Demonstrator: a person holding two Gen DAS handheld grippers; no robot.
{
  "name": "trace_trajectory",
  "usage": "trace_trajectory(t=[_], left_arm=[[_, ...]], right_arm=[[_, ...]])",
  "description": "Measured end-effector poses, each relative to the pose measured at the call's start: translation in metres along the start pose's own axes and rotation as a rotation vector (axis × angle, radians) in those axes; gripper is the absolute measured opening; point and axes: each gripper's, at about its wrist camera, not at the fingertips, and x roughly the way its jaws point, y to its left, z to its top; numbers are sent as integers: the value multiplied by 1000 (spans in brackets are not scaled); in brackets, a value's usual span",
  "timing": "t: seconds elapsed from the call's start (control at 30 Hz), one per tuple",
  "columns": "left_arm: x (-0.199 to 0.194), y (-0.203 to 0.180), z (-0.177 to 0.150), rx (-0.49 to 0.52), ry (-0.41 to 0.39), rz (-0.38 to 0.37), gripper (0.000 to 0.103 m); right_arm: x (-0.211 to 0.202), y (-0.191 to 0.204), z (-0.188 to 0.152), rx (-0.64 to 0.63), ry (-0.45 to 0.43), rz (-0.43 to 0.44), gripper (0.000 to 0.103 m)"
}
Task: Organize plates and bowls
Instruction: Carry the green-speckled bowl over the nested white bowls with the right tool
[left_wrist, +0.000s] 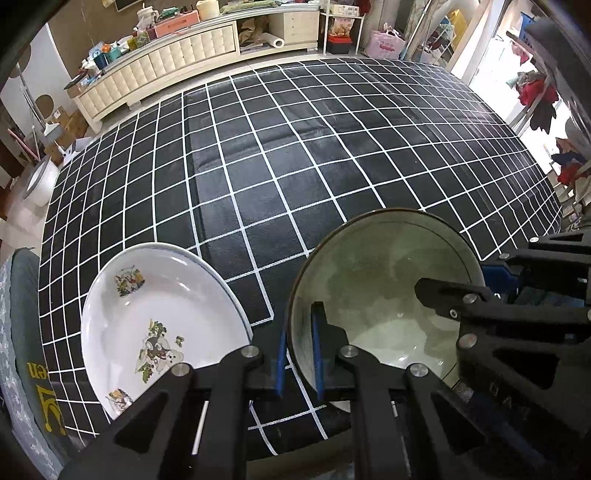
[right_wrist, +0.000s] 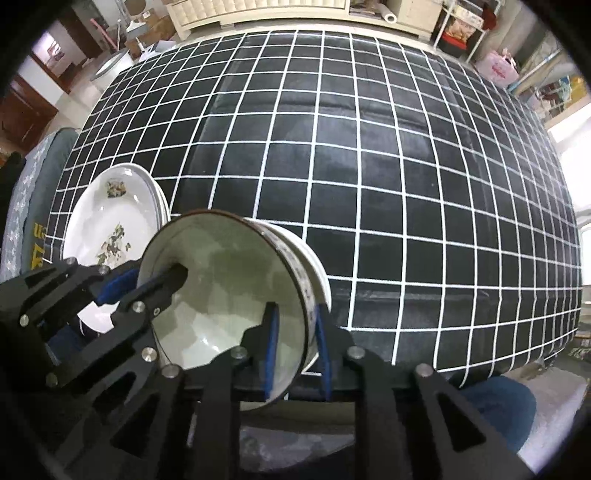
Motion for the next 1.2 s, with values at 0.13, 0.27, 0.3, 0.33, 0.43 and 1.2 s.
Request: trace_trajectory(t=[0.13, 0.27, 0.3, 0.33, 0.43, 1.2], left_arm=[[0, 1, -2, -1, -5, -3, 10], [-4, 4, -2, -1, -15, -11, 10], [-6, 4, -2, -3, -22, -21, 10], [-8, 5, -2, -7, -30, -33, 10], [-11, 5, -1, -3, -36, -37, 10], [4, 16, -2, -49, -27, -55, 21]], right_arm=[[1, 1, 1, 1, 0, -5, 31], [-7, 3, 3, -4, -23, -55, 40], [-13, 4, 4, -16, -55, -103, 48], [-17, 5, 4, -24, -73, -124, 52], [-17, 3, 7, -28, -58, -115, 52], [-4, -11, 4, 39, -66, -76, 73]])
